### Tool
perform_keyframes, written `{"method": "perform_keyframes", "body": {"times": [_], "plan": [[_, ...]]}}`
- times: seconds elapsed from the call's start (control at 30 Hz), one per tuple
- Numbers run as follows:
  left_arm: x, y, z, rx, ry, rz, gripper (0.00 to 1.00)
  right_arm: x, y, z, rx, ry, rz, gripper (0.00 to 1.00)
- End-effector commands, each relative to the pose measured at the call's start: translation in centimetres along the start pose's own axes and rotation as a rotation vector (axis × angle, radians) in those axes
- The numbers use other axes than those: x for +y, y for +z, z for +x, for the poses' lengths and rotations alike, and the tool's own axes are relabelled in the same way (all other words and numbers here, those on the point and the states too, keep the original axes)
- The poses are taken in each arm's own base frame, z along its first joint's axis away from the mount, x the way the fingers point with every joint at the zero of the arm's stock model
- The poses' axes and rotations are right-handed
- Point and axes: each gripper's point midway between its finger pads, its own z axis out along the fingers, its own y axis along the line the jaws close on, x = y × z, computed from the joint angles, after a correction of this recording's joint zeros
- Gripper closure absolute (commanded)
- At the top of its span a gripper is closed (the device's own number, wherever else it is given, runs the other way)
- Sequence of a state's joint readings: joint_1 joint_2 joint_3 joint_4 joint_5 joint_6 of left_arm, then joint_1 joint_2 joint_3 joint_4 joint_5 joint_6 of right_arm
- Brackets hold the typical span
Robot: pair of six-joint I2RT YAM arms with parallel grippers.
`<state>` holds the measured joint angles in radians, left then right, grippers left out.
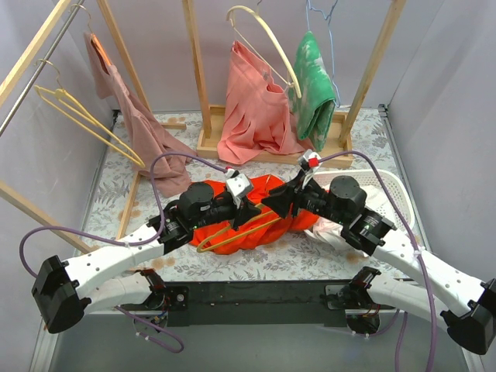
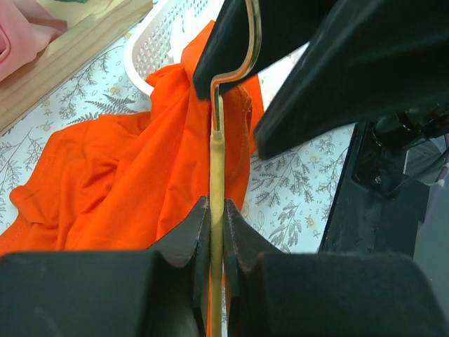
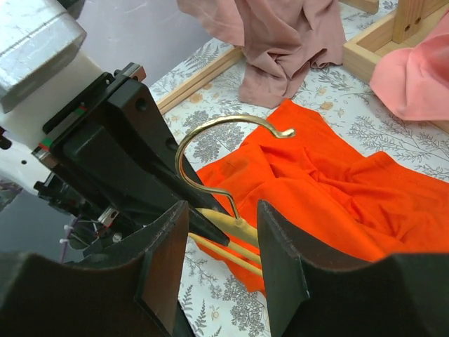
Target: Place the t-shirt on the hanger
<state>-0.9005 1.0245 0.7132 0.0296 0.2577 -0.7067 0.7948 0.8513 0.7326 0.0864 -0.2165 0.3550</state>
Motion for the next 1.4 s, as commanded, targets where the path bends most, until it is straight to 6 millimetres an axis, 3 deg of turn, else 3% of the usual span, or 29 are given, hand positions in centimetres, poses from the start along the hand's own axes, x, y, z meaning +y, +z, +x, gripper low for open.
{"method": "perform_keyframes", "body": {"times": [0.0,0.1,0.5,0.6,0.67,0.73,0.77,0.87,0.97,1.17,1.23,1.3,1.37], "plan": [[-0.5,-0.1,-4.1,-0.104,0.015,0.014,1.0,-0.2,1.0,-2.7,-0.109,-0.048,0.067,0.48],[-0.6,-0.1,-4.1,-0.103,0.014,0.02,1.0,-1.2,1.2,-2.8,-0.154,-0.028,0.128,0.48],[-0.9,0.4,-4.5,-0.082,-0.003,0.041,1.0,-1.6,3.1,-2.1,-0.211,-0.018,0.234,0.54],[-0.9,0.4,-4.3,-0.076,-0.004,0.042,0.96,-2.0,2.7,-2.2,-0.23,-0.018,0.26,0.63],[-0.9,0.3,-4.4,-0.075,-0.006,0.04,0.94,-2.2,2.6,-2.3,-0.239,-0.026,0.267,0.79],[-0.8,0.2,-4.6,-0.077,-0.014,0.03,0.84,-2.2,2.4,-2.2,-0.243,-0.032,0.266,0.96],[-0.6,0.2,-4.8,-0.08,-0.019,0.02,0.81,-2.3,2.3,-2.1,-0.24,-0.041,0.266,0.99],[-0.6,-0.1,-5.8,-0.096,-0.029,0.003,0.73,-1.9,2.1,-1.9,-0.242,-0.06,0.24,0.99],[0.5,-0.4,-5.7,-0.07,-0.08,-0.067,0.56,-1.6,1.7,-2.0,-0.255,-0.072,0.221,0.99],[2.0,-3.0,-10.0,-0.145,-0.2,-0.225,0.34,-1.6,0.9,-1.5,-0.255,-0.094,0.208,0.99],[3.7,-4.5,-11.1,-0.192,-0.246,-0.338,0.27,-1.7,0.6,-1.3,-0.259,-0.099,0.206,0.99],[4.2,-5.8,-12.2,-0.232,-0.314,-0.381,0.26,-1.6,0.1,-1.2,-0.265,-0.102,0.201,0.99],[5.2,-6.2,-11.1,-0.186,-0.379,-0.435,0.26,-1.4,-0.2,-1.2,-0.271,-0.106,0.193,0.99]]}}
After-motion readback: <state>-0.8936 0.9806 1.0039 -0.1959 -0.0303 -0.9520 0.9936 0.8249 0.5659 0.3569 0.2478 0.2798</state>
